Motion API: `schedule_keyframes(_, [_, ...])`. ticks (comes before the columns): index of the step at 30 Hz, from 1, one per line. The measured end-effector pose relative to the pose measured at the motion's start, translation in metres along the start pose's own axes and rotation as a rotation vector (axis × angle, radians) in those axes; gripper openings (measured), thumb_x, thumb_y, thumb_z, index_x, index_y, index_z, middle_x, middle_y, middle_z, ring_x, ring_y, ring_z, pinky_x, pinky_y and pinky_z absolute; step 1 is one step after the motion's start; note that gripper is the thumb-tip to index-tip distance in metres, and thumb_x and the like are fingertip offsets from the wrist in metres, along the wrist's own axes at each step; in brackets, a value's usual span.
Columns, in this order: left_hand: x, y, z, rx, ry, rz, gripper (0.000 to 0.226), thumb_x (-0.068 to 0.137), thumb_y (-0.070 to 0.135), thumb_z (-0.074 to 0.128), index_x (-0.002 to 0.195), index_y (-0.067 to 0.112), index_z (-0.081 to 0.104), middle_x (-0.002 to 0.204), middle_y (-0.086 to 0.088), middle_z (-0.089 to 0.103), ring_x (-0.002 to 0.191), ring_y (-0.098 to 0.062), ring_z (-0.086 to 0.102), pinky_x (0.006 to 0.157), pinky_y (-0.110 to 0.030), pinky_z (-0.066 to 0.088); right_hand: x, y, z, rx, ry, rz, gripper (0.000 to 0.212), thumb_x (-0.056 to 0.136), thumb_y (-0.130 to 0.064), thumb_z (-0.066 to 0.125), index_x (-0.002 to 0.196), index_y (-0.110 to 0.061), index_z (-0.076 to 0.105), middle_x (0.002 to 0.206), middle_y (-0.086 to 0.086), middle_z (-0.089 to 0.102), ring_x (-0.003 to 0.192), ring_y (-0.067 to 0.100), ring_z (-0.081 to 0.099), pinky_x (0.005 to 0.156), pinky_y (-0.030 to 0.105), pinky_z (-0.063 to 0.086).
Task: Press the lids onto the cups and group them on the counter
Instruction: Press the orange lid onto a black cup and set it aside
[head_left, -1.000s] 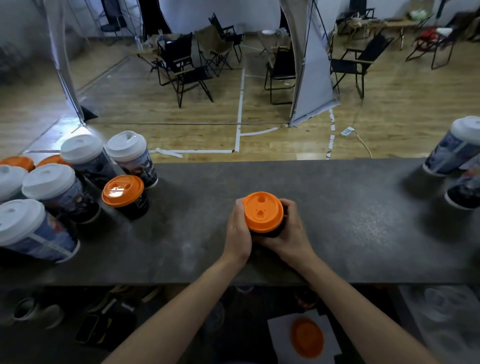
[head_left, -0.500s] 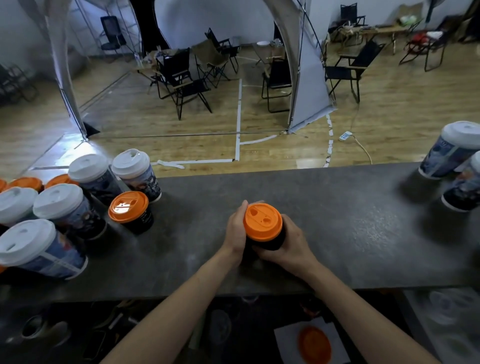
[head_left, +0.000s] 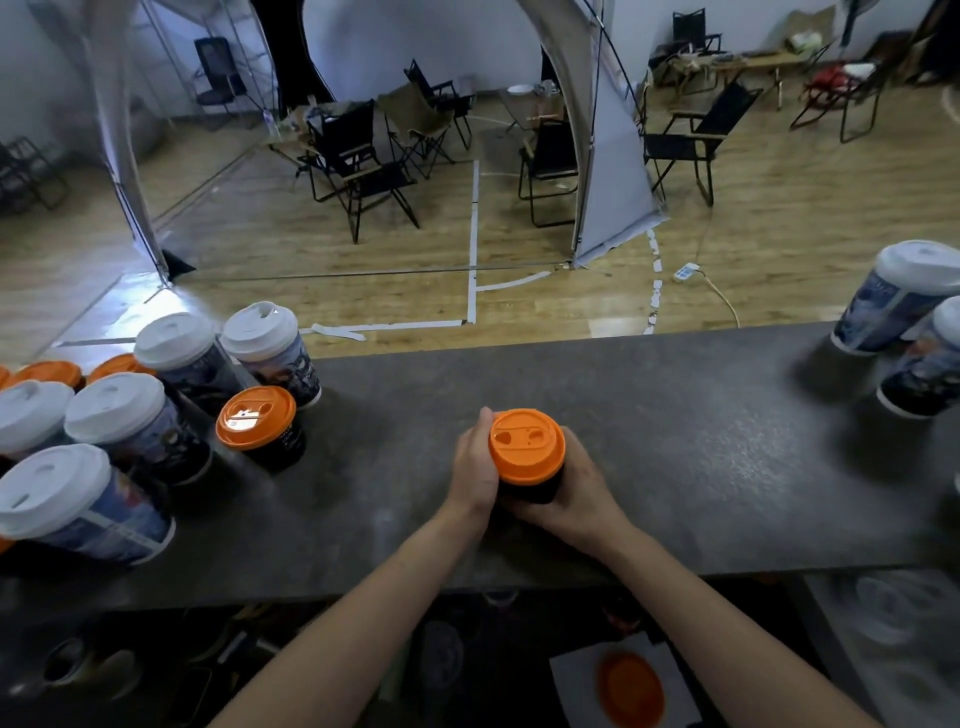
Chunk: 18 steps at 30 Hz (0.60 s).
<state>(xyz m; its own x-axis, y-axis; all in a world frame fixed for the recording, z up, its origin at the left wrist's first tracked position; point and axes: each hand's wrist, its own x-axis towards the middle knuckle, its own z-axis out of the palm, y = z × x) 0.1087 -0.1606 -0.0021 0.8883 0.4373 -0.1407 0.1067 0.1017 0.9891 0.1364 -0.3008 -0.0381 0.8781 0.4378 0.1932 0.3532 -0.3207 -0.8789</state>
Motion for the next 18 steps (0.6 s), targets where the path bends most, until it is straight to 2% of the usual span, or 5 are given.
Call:
schedule_keyframes(4, [-0.006, 0.0, 0.005, 0.063, 0.047, 0.009, 0.051, 0.111, 0.034, 0.031, 0.085, 0.018, 0.072, 0.077, 0.009, 0.074, 0.074, 0.004, 0.068, 0.072, -0.013, 0.048, 0.0, -0.005, 0.002, -0.001, 0.08, 0.029, 0.092, 0.051, -0.065, 0.088, 0.126, -0.026, 0.05, 0.121, -0.009, 0.059, 0.113, 0.004, 0.059, 0.093, 0.025, 0.05])
schedule_keyframes(9, [0.008, 0.01, -0.015, 0.126, -0.154, -0.058, 0.062, 0.11, 0.041, 0.032, 0.098, 0.0, 0.077, 0.097, -0.012, 0.078, 0.092, -0.014, 0.073, 0.085, -0.023, 0.053, -0.001, 0.0, 0.001, -0.033, 0.007, -0.007, 0.079, 0.058, -0.05, 0.087, 0.125, -0.025, 0.055, 0.119, -0.008, 0.062, 0.113, 0.009, 0.061, 0.097, 0.04, 0.052])
schedule_keyframes(11, [0.004, 0.008, -0.012, 0.095, -0.116, -0.05, 0.059, 0.11, 0.04, 0.032, 0.105, 0.002, 0.077, 0.101, -0.011, 0.078, 0.098, -0.015, 0.073, 0.083, -0.019, 0.052, -0.001, -0.001, 0.001, -0.023, 0.005, -0.033, 0.084, 0.059, -0.052, 0.088, 0.13, -0.026, 0.052, 0.122, -0.01, 0.06, 0.117, 0.009, 0.059, 0.1, 0.036, 0.051])
schedule_keyframes(15, [-0.01, -0.002, 0.0, 0.036, 0.048, -0.018, 0.056, 0.111, 0.039, 0.031, 0.085, 0.015, 0.074, 0.08, 0.006, 0.076, 0.078, -0.002, 0.07, 0.075, -0.016, 0.051, 0.001, -0.004, 0.003, -0.026, 0.048, 0.019, 0.088, 0.052, -0.068, 0.087, 0.122, -0.027, 0.053, 0.117, -0.011, 0.06, 0.111, 0.004, 0.06, 0.091, 0.025, 0.05])
schedule_keyframes(18, [-0.003, 0.002, -0.007, 0.022, -0.037, -0.059, 0.056, 0.11, 0.038, 0.033, 0.094, 0.01, 0.077, 0.092, -0.004, 0.079, 0.092, -0.014, 0.073, 0.091, -0.029, 0.052, 0.003, -0.002, 0.0, -0.047, 0.027, 0.022, 0.078, 0.056, -0.059, 0.087, 0.12, -0.027, 0.056, 0.114, -0.01, 0.062, 0.107, 0.006, 0.061, 0.092, 0.035, 0.053])
